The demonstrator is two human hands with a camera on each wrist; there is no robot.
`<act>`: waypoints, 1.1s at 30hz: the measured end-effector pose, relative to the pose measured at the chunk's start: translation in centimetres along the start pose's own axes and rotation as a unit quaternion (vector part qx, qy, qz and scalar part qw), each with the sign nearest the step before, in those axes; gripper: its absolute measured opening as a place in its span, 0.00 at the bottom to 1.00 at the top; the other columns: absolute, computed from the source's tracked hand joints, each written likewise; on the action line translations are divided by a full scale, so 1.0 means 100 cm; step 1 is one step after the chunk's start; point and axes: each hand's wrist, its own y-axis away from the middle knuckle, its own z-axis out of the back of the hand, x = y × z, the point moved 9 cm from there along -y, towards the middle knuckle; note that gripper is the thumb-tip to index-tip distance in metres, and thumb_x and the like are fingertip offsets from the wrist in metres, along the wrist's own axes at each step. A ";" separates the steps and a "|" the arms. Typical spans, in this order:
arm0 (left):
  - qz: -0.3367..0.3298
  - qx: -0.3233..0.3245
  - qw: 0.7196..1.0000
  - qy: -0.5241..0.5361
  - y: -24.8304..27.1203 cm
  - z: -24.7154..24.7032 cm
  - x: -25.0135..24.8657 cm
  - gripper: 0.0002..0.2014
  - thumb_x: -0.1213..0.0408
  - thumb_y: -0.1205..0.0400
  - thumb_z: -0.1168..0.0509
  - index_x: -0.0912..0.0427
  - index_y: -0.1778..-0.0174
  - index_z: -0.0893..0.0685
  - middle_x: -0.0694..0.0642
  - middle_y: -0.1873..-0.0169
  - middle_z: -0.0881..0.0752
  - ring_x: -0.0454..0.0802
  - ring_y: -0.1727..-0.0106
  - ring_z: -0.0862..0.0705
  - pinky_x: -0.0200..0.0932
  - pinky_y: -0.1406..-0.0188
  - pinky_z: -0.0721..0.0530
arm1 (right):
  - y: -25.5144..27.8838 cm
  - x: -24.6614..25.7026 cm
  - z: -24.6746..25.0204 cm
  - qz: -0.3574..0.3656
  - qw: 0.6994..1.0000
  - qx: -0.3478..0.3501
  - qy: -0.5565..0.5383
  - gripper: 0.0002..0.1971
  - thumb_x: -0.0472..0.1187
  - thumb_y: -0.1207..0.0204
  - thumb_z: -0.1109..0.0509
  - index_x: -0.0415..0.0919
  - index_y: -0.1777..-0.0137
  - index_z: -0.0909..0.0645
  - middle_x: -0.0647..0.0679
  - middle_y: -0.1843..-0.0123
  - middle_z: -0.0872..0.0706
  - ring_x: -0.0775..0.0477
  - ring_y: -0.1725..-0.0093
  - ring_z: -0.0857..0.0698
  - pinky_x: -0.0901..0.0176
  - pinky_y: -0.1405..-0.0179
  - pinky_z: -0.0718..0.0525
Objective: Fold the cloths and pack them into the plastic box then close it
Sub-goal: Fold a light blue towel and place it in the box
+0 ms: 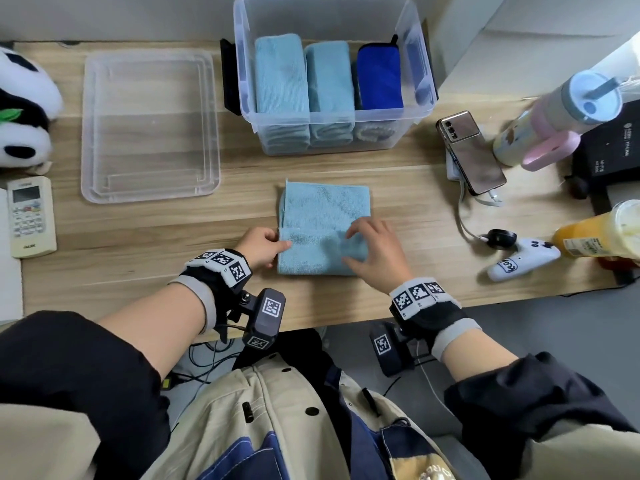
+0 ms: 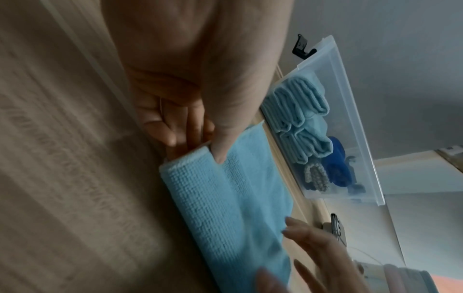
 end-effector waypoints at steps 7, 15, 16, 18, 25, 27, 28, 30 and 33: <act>0.057 0.038 0.994 0.082 0.005 0.008 0.011 0.15 0.67 0.22 0.30 0.62 0.40 0.22 0.59 0.52 0.16 0.46 0.68 0.21 0.33 0.78 0.20 | 0.001 0.019 -0.034 0.076 0.976 0.127 0.161 0.34 0.37 0.35 0.33 0.54 0.27 0.32 0.55 0.30 0.23 0.45 0.28 0.29 0.48 0.27 0.36; -0.196 0.116 0.956 -0.186 0.022 0.006 -0.030 0.32 0.46 0.39 0.20 0.47 0.39 0.20 0.47 0.41 0.23 0.42 0.38 0.26 0.33 0.35 0.32 | -0.021 0.015 -0.026 -0.030 0.979 0.200 0.026 0.21 0.43 0.27 0.34 0.54 0.33 0.25 0.49 0.41 0.14 0.43 0.43 0.17 0.52 0.46 0.19; -0.197 0.115 0.952 -0.202 0.019 0.006 -0.027 0.31 0.52 0.35 0.20 0.53 0.37 0.20 0.47 0.41 0.22 0.43 0.38 0.25 0.32 0.37 0.32 | -0.023 0.011 -0.024 -0.046 0.979 0.197 -0.002 0.20 0.43 0.28 0.34 0.54 0.35 0.25 0.49 0.42 0.14 0.43 0.44 0.17 0.51 0.46 0.18; -0.200 0.089 0.962 -0.166 0.013 0.010 -0.027 0.24 0.62 0.30 0.23 0.61 0.39 0.19 0.51 0.46 0.19 0.46 0.42 0.22 0.34 0.44 0.29 | -0.028 -0.002 -0.017 -0.077 0.982 0.163 -0.051 0.19 0.43 0.29 0.31 0.52 0.37 0.24 0.48 0.43 0.15 0.45 0.44 0.17 0.50 0.46 0.18; -0.123 -0.007 0.992 -0.007 -0.012 0.030 -0.021 0.16 0.65 0.21 0.32 0.63 0.37 0.19 0.57 0.43 0.14 0.54 0.41 0.16 0.52 0.33 0.21 | -0.033 -0.047 -0.011 -0.195 0.966 0.032 -0.168 0.21 0.44 0.25 0.28 0.39 0.33 0.27 0.45 0.47 0.16 0.44 0.51 0.17 0.44 0.47 0.16; -0.106 -0.035 0.994 0.003 -0.018 0.034 -0.020 0.15 0.66 0.20 0.33 0.65 0.38 0.19 0.63 0.44 0.13 0.59 0.42 0.15 0.55 0.35 0.20 | -0.038 -0.049 -0.014 -0.200 0.966 0.026 -0.162 0.21 0.43 0.23 0.30 0.39 0.33 0.27 0.44 0.47 0.16 0.42 0.48 0.16 0.43 0.46 0.17; -0.099 -0.049 0.994 0.001 -0.021 0.035 -0.018 0.15 0.66 0.20 0.33 0.65 0.38 0.19 0.65 0.45 0.13 0.60 0.43 0.15 0.55 0.36 0.20 | -0.041 -0.050 -0.014 -0.202 0.967 0.023 -0.154 0.20 0.44 0.23 0.31 0.40 0.33 0.27 0.46 0.48 0.17 0.41 0.47 0.16 0.43 0.45 0.17; -0.089 -0.071 0.993 -0.014 -0.024 0.037 -0.018 0.15 0.65 0.21 0.32 0.65 0.39 0.18 0.64 0.47 0.13 0.61 0.45 0.14 0.55 0.38 0.19 | -0.046 -0.050 -0.014 -0.206 0.969 0.017 -0.134 0.20 0.45 0.22 0.32 0.41 0.32 0.28 0.47 0.53 0.19 0.40 0.48 0.17 0.45 0.47 0.18; -0.073 -0.094 0.992 -0.042 -0.026 0.042 -0.018 0.14 0.62 0.21 0.32 0.65 0.42 0.17 0.64 0.48 0.12 0.61 0.46 0.14 0.55 0.39 0.18 | -0.051 -0.045 -0.012 -0.192 0.975 0.017 -0.107 0.23 0.45 0.22 0.34 0.49 0.27 0.32 0.50 0.65 0.22 0.42 0.57 0.18 0.50 0.54 0.20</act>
